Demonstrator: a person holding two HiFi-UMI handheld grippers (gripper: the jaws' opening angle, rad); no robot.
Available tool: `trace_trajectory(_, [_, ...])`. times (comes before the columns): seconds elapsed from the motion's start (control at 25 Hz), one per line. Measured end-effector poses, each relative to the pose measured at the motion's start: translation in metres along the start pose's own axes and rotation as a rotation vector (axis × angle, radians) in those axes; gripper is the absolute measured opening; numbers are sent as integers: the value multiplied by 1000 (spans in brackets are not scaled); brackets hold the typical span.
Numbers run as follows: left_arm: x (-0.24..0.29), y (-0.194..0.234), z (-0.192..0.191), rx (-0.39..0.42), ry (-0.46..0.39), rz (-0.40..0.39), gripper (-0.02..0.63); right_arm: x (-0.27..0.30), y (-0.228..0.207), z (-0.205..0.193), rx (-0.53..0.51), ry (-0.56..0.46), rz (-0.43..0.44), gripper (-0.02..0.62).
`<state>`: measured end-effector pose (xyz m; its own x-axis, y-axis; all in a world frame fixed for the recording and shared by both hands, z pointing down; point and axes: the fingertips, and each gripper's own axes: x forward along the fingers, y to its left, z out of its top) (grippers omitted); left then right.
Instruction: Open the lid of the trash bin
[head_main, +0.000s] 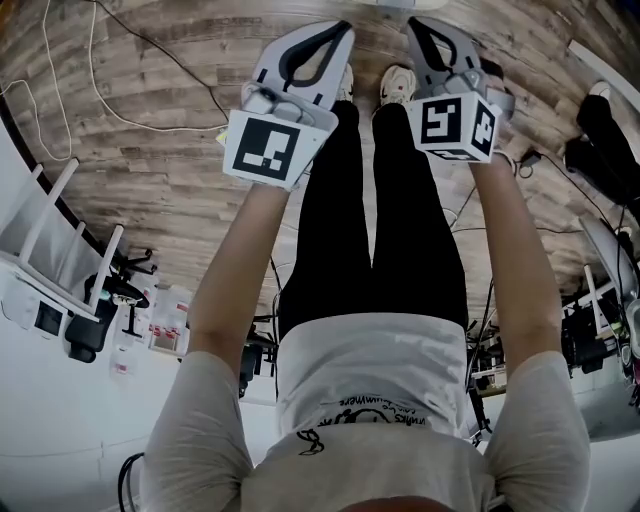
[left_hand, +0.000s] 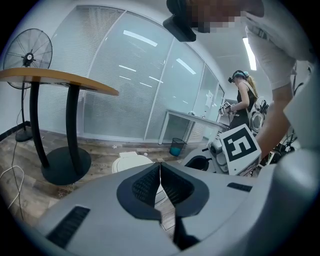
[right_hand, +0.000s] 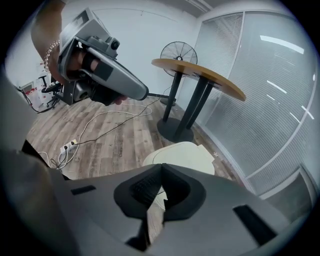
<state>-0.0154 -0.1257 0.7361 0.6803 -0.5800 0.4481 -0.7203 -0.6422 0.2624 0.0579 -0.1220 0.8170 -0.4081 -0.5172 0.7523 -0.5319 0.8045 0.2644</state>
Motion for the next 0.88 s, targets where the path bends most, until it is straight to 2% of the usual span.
trace_trajectory(0.48, [24, 8, -26, 5, 33, -8, 20, 48, 16, -33, -12, 75, 43, 9])
trace_trajectory(0.88, [35, 15, -34, 24, 27, -13, 20, 80, 28, -47, -61, 128, 102, 44])
